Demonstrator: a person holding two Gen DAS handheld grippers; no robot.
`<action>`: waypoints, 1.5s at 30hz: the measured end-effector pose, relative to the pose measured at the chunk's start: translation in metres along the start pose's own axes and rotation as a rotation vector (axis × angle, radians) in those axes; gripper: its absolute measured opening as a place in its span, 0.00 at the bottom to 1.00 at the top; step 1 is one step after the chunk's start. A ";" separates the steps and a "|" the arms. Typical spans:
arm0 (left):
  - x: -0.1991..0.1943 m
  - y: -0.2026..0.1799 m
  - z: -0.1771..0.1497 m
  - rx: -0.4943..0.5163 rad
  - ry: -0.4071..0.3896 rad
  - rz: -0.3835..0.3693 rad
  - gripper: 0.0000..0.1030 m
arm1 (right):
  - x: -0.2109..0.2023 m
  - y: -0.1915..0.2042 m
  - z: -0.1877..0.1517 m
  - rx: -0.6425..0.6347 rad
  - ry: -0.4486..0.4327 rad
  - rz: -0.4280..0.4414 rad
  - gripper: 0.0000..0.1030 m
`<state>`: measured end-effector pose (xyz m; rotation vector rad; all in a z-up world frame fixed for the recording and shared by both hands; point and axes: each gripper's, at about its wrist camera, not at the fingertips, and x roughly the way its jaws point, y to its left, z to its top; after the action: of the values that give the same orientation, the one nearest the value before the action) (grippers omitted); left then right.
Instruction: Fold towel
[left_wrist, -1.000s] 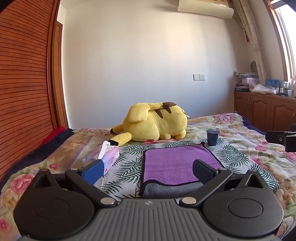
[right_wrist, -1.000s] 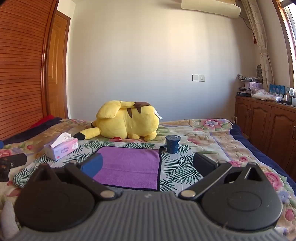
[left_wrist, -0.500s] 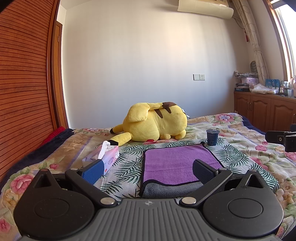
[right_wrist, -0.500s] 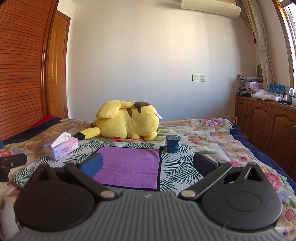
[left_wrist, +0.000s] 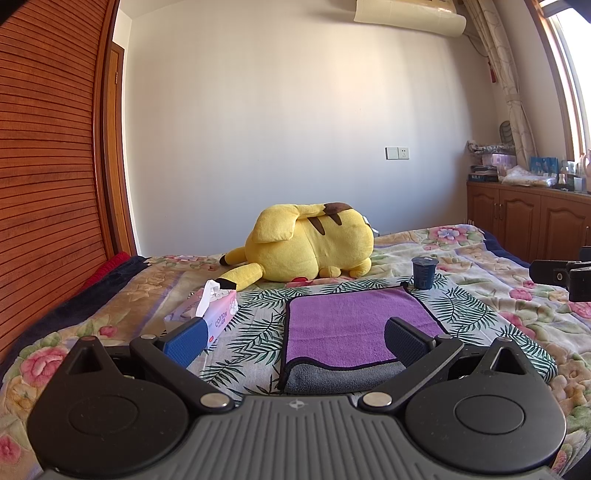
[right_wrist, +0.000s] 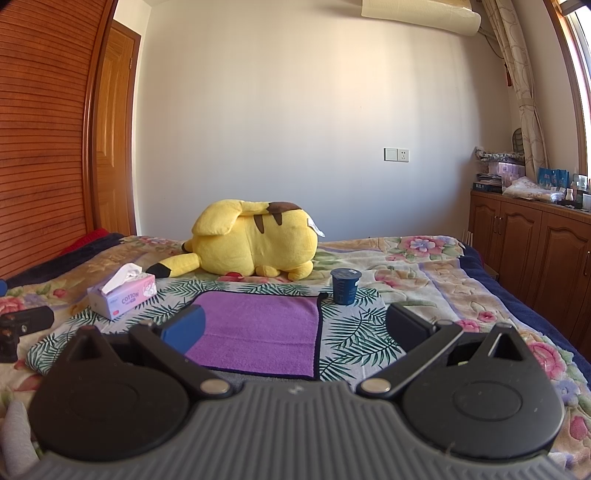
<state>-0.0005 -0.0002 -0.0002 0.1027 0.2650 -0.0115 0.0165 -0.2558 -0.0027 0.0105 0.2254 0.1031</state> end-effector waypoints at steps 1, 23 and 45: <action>0.000 0.000 0.000 0.000 0.000 0.000 0.84 | 0.000 0.000 0.000 0.000 0.000 0.000 1.00; 0.000 0.000 0.000 0.001 0.000 0.000 0.84 | -0.001 -0.001 0.000 0.000 0.000 0.000 1.00; 0.002 0.000 -0.003 0.011 0.025 -0.006 0.84 | 0.000 0.001 -0.001 -0.010 0.018 -0.003 1.00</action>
<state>0.0008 0.0002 -0.0037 0.1135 0.2902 -0.0175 0.0163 -0.2549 -0.0039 -0.0009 0.2432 0.1009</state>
